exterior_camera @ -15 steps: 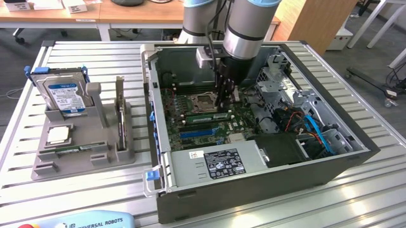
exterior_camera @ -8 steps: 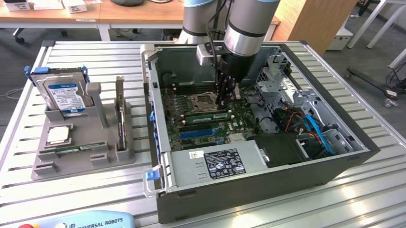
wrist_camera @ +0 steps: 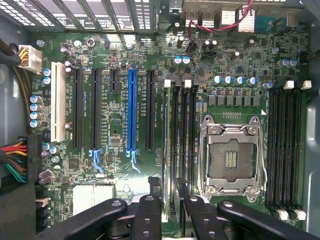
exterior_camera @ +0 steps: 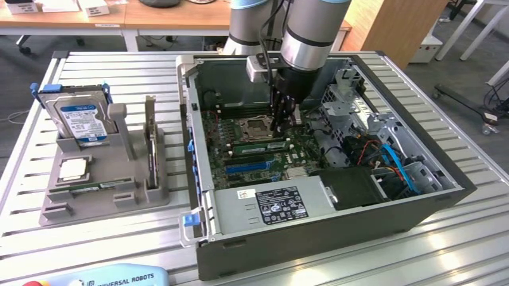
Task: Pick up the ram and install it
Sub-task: 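Press down the ram until it locks into place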
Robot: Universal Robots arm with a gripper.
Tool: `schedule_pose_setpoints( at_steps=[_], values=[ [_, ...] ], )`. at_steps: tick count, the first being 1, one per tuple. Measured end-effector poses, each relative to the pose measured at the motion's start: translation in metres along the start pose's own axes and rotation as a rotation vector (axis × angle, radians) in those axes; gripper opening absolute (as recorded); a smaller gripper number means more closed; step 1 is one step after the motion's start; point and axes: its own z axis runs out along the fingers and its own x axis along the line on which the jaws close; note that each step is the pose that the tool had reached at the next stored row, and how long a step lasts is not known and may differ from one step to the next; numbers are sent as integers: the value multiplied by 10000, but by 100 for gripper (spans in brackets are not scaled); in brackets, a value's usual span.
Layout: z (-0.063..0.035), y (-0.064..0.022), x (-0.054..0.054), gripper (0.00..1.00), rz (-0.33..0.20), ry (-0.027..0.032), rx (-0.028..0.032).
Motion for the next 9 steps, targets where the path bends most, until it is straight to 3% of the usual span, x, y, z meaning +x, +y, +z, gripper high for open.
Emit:
schedule_pose_setpoints(
  at_steps=[9],
  values=[
    [0, 0, 0, 25, 0, -1, 0]
  ],
)
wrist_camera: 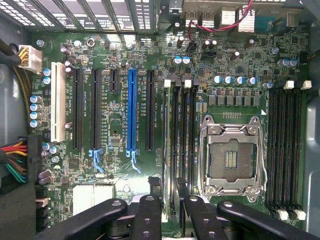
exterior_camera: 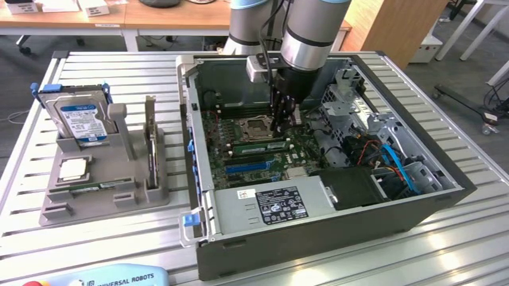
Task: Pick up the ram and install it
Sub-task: 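Press down the ram until it locks into place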
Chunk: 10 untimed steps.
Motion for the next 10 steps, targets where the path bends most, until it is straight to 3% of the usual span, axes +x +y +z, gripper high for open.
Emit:
schedule_pose_setpoints(
  at_steps=[4, 10],
  values=[
    [0, 0, 0, 11, 0, 0, 0],
    [0, 0, 0, 10, 0, 0, 1]
  ],
)
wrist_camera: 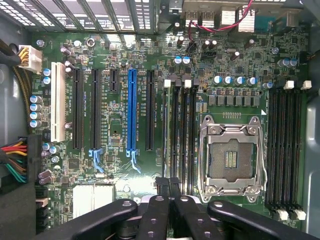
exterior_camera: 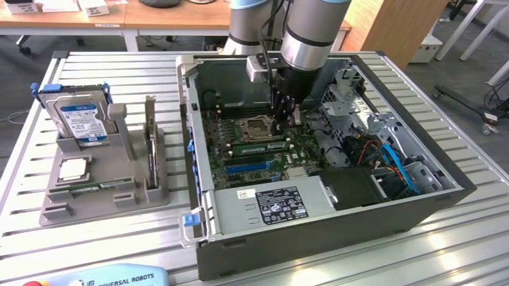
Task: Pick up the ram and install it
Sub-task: 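Press down the ram until it locks into place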
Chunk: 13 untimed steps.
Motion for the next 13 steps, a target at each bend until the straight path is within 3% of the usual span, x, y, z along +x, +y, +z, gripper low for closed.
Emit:
schedule_pose_setpoints(
  at_steps=[13],
  values=[
    [-2, -54, 0, 10, 1, 0, 0]
  ],
)
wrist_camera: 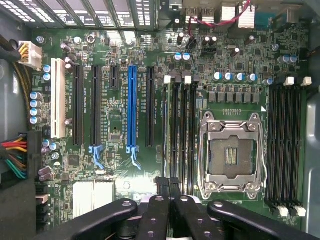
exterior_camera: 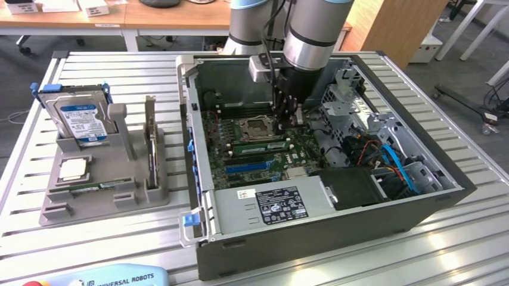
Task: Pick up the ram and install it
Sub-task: 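Press down the ram until it locks into place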
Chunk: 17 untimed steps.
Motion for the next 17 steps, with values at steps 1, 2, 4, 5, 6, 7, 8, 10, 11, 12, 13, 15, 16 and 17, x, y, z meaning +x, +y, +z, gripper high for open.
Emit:
schedule_pose_setpoints(
  at_steps=[1, 2, 4, 5, 6, 7, 8, 10, 11, 12, 13, 15, 16, 17],
  values=[
    [0, -12, 0, 10, 0, 0, 0],
    [-1, -25, 0, 10, -1, 0, 0],
    [-2, -48, 0, 10, -1, 0, 0],
    [-2, -57, 0, 10, -1, 0, 0],
    [-2, -67, 0, 10, -1, 0, 0],
    [-3, -77, 0, 10, 0, 1, -1],
    [-3, -87, 0, 10, 0, 0, 0],
    [-3, -106, 0, 10, -1, -1, 0],
    [-4, -114, 0, 10, -1, 1, 0],
    [-4, -122, 0, 10, 0, 0, 0],
    [-4, -131, 0, 10, 0, 0, 0],
    [-5, -151, 0, 10, -1, 0, 0],
    [-6, -160, 0, 10, -1, 0, 0],
    [-6, -170, 0, 10, 0, 0, 0]
  ],
)
